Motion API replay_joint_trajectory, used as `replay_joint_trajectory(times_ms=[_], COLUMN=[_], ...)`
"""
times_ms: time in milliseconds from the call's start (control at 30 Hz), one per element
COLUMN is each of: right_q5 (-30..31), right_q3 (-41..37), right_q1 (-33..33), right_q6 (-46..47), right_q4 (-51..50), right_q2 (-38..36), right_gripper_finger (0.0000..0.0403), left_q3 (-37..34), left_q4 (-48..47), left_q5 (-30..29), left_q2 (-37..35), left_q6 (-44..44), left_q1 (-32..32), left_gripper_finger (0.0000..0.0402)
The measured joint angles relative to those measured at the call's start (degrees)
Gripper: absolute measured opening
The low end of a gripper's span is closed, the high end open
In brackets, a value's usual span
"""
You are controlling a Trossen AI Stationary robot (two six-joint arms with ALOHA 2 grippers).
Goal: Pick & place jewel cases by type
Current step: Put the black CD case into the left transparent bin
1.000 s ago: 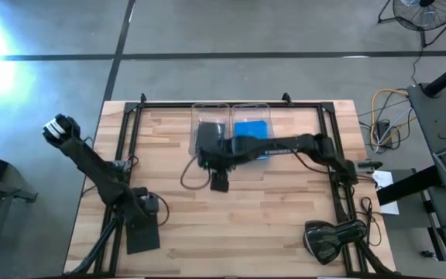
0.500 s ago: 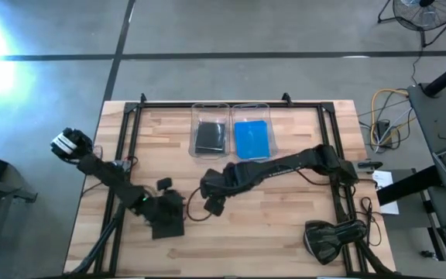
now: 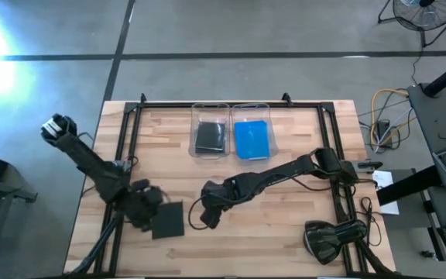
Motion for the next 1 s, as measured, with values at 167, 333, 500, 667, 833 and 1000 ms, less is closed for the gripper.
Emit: replay_joint_trajectory(times_ms=[167,333,500,667,833,1000], right_q5=[-4.2,-6.6,-8.5,-8.5,-8.4,-8.3], right_q3=[-3.7,-10.0,-13.0,-13.7,-13.9,-13.7], right_q1=[-1.5,-3.5,-4.0,-3.7,-3.8,-3.8], right_q6=[-0.2,11.6,20.8,25.8,26.4,26.7], right_q4=[8.7,25.0,34.2,32.8,31.9,31.2], right_q2=[0.0,0.5,2.9,4.6,4.6,4.5], right_gripper_finger=[0.0173,0.0173,0.0173,0.0173,0.0173,0.0173], left_q3=[-7.1,-10.7,-10.9,-11.3,-11.5,-11.4], left_q4=[4.9,11.4,16.5,21.5,27.3,33.7], left_q5=[5.4,8.8,8.8,10.3,12.2,10.0], left_q2=[1.7,3.9,6.9,10.1,11.5,13.7], left_q6=[-12.8,-17.7,-17.0,-14.0,-9.1,-2.0], left_q1=[-5.8,-6.0,-5.1,-1.4,4.7,11.8], left_gripper_finger=[0.0083,0.0083,0.0083,0.0083,0.0083,0.0083])
